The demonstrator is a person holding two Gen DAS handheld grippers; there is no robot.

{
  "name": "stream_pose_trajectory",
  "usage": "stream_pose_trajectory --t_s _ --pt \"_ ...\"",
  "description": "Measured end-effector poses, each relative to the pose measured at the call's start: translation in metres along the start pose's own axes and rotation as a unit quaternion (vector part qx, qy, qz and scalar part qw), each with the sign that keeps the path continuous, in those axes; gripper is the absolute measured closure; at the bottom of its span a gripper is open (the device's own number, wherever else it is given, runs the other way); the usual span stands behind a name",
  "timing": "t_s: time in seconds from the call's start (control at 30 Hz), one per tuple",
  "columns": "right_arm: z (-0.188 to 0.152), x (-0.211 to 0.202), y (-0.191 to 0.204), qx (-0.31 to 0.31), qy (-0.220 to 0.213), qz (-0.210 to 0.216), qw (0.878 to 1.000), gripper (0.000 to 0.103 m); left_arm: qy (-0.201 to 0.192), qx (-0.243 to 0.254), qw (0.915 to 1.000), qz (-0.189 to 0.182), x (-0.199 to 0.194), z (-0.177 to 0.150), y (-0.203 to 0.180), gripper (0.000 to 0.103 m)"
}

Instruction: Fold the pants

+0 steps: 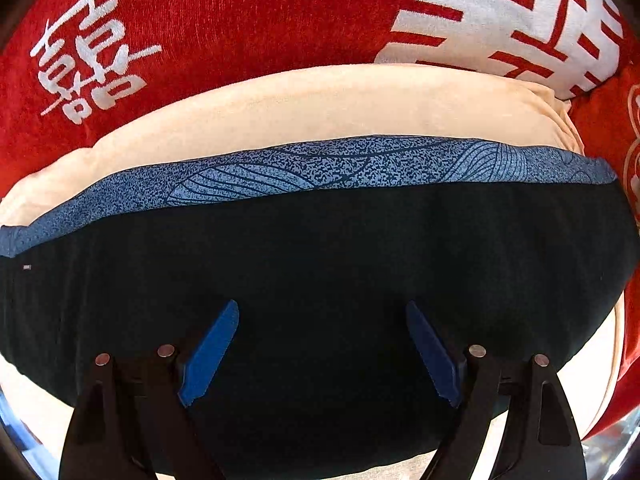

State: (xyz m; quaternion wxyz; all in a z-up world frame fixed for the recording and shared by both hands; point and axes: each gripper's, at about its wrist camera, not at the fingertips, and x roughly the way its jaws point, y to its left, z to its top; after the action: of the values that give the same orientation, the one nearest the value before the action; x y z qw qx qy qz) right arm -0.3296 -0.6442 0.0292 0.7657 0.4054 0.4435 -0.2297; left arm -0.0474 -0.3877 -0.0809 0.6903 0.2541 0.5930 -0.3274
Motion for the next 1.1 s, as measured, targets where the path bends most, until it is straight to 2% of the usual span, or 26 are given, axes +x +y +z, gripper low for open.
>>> stream_pose_trajectory --t_s 0.1,0.2,0.23,0.27,0.33,0.4,0.43,0.47,0.53,0.57,0.7,0.8,0.87,0.93,1.0,1.07,1.1 --pt "-0.051 0.025 -0.029 0.093 0.061 -0.015 0.994 0.036 -0.002 -0.001 1.0000 0.001 0.001 0.002 0.001 0.017" --pt "-0.079 0.049 -0.058 0.167 0.080 -0.030 0.982 0.049 -0.008 0.001 1.0000 0.002 0.005 0.007 -0.006 0.017" --pt "-0.080 0.054 -0.064 0.179 0.073 -0.032 0.981 0.064 -0.010 0.002 0.9999 0.002 0.006 0.005 -0.005 0.016" --pt "-0.077 0.057 -0.066 0.179 0.064 -0.035 0.981 0.088 -0.010 0.003 0.9999 0.002 0.006 0.004 -0.004 0.016" --pt "-0.065 0.055 -0.057 0.143 0.053 -0.051 0.987 0.094 -0.010 0.003 0.9999 0.002 0.006 0.002 -0.002 0.016" --pt "-0.059 0.042 -0.046 0.097 0.028 -0.059 0.993 0.094 -0.009 0.002 1.0000 0.003 0.006 0.002 0.000 0.016" --pt "-0.062 0.042 -0.047 0.092 0.039 -0.068 0.993 0.094 -0.007 0.001 1.0000 0.004 0.006 0.002 0.000 0.016" --pt "-0.068 0.047 -0.053 0.102 0.068 -0.075 0.990 0.092 -0.003 0.000 1.0000 0.007 0.003 0.001 -0.002 0.016" --pt "-0.078 0.050 -0.061 0.117 0.107 -0.082 0.984 0.085 0.005 -0.004 0.9999 0.013 -0.006 -0.001 -0.007 0.016" --pt "-0.080 0.043 -0.059 0.113 0.105 -0.083 0.985 0.084 -0.002 -0.006 0.9999 0.012 -0.012 0.003 -0.006 0.016" --pt "-0.065 0.004 -0.032 0.032 0.035 -0.063 0.997 0.082 -0.044 0.002 0.9990 0.007 -0.033 0.026 -0.009 0.016" --pt "-0.029 0.020 -0.018 -0.008 0.026 -0.050 0.998 0.073 -0.047 0.000 0.9988 0.009 -0.021 0.049 -0.013 0.016" --pt "-0.004 0.045 -0.016 -0.024 0.025 -0.048 0.998 0.072 -0.044 -0.005 0.9989 0.016 -0.008 0.059 -0.017 0.016" --pt "0.017 0.075 -0.016 -0.038 0.044 -0.064 0.996 0.072 -0.035 -0.009 0.9988 0.032 0.005 0.063 -0.017 0.016" --pt "0.019 0.096 -0.029 -0.049 0.077 -0.105 0.990 0.074 -0.033 -0.020 0.9989 0.028 0.015 0.061 -0.009 0.015" --pt "0.019 0.092 -0.043 -0.044 0.062 -0.100 0.992 0.077 -0.039 -0.025 0.9985 0.030 0.013 0.057 0.002 0.015" --pt "0.018 0.085 -0.046 -0.036 0.058 -0.110 0.992 0.077 -0.038 -0.026 0.9983 0.035 0.011 0.055 0.008 0.015"
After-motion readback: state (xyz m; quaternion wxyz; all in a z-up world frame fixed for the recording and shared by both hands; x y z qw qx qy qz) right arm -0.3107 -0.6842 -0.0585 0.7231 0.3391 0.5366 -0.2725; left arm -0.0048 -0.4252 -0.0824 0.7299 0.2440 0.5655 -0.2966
